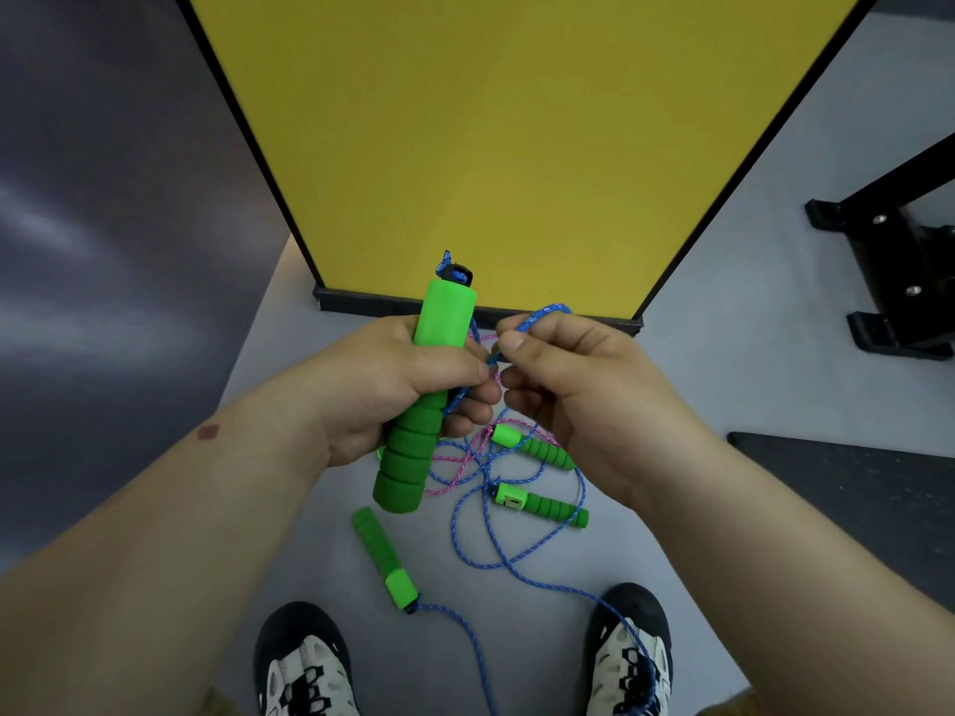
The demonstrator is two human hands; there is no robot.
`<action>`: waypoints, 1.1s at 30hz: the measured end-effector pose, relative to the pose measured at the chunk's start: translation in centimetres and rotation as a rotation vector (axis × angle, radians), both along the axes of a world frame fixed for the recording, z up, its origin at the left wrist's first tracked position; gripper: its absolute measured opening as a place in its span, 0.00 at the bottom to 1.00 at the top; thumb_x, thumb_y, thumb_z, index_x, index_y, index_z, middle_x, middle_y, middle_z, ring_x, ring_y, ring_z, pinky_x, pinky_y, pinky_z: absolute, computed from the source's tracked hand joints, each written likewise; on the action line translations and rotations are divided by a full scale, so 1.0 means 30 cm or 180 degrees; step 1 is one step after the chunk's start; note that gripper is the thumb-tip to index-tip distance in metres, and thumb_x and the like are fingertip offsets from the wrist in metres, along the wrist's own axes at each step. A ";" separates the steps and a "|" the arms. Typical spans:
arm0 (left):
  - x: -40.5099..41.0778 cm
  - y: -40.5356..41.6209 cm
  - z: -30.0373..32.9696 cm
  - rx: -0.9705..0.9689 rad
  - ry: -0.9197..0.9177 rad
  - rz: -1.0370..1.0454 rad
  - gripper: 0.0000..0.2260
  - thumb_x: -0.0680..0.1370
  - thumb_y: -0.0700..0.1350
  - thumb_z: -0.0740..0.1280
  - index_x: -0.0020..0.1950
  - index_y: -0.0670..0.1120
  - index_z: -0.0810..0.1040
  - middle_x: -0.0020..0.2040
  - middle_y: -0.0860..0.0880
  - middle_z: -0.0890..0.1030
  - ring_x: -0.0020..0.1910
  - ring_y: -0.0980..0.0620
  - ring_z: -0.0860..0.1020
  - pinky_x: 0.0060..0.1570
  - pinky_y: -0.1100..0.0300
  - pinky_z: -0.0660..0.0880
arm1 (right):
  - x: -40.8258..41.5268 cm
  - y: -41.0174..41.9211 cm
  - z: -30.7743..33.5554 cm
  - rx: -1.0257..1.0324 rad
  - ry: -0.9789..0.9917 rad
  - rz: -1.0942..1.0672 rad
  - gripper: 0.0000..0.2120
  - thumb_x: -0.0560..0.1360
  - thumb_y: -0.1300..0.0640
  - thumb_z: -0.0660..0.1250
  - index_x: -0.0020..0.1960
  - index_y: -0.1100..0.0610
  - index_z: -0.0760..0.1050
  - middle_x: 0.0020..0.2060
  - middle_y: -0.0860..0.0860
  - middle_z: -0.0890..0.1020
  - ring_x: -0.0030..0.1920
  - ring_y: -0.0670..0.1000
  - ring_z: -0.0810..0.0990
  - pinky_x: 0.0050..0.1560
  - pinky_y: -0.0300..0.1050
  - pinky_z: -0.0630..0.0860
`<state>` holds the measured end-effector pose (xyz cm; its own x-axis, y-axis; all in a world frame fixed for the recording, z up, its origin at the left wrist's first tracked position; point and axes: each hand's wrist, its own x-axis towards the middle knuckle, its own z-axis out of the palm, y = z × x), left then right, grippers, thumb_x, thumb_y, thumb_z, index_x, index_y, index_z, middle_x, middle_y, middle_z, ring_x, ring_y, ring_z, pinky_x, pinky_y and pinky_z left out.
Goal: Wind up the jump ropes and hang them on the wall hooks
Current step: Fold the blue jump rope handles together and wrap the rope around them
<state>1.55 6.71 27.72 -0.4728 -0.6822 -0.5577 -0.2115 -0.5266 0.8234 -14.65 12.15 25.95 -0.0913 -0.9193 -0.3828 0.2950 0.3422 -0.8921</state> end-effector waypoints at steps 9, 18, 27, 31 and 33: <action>0.006 -0.003 -0.007 0.0020 -0.0002 -0.0019 0.02 0.79 0.36 0.67 0.47 0.40 0.78 0.39 0.43 0.83 0.35 0.50 0.82 0.34 0.60 0.80 | -0.075 -0.041 0.031 -0.0130 -0.0081 -0.0982 0.02 0.78 0.63 0.70 0.47 0.60 0.80 0.43 0.50 0.83 0.38 0.49 0.77 0.41 0.40 0.78; 0.005 -0.002 -0.008 -0.0020 0.0023 0.0005 0.01 0.79 0.36 0.67 0.48 0.39 0.78 0.38 0.43 0.83 0.34 0.51 0.82 0.34 0.61 0.79 | -0.023 -0.017 0.018 0.0115 -0.0167 -0.0236 0.03 0.77 0.61 0.71 0.45 0.59 0.79 0.43 0.54 0.80 0.36 0.48 0.77 0.40 0.40 0.78; 0.001 -0.003 -0.011 0.0030 0.0027 -0.0007 0.02 0.79 0.36 0.67 0.47 0.40 0.79 0.39 0.43 0.84 0.34 0.50 0.82 0.34 0.60 0.80 | -0.030 -0.018 0.008 -0.0027 0.0212 -0.0447 0.06 0.76 0.64 0.71 0.41 0.61 0.80 0.45 0.45 0.85 0.36 0.47 0.77 0.41 0.41 0.77; 0.004 -0.003 -0.014 0.0002 -0.0001 -0.0067 0.02 0.79 0.36 0.67 0.47 0.39 0.79 0.38 0.43 0.84 0.35 0.50 0.82 0.35 0.60 0.80 | -0.069 -0.036 0.022 -0.0081 0.0123 -0.0951 0.05 0.77 0.64 0.71 0.42 0.62 0.80 0.45 0.46 0.85 0.36 0.48 0.76 0.42 0.40 0.78; 0.003 -0.003 -0.015 0.0002 -0.0003 -0.0069 0.02 0.79 0.36 0.67 0.47 0.40 0.78 0.38 0.43 0.84 0.34 0.50 0.82 0.34 0.60 0.80 | -0.081 -0.040 0.025 -0.0068 0.0091 -0.1073 0.04 0.77 0.64 0.71 0.43 0.62 0.80 0.47 0.48 0.84 0.36 0.48 0.77 0.41 0.40 0.78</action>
<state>1.63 6.61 27.28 -0.4869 -0.6715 -0.5585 -0.2236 -0.5223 0.8229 -17.08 10.95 26.70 -0.4020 -0.8433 -0.3567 0.3632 0.2107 -0.9076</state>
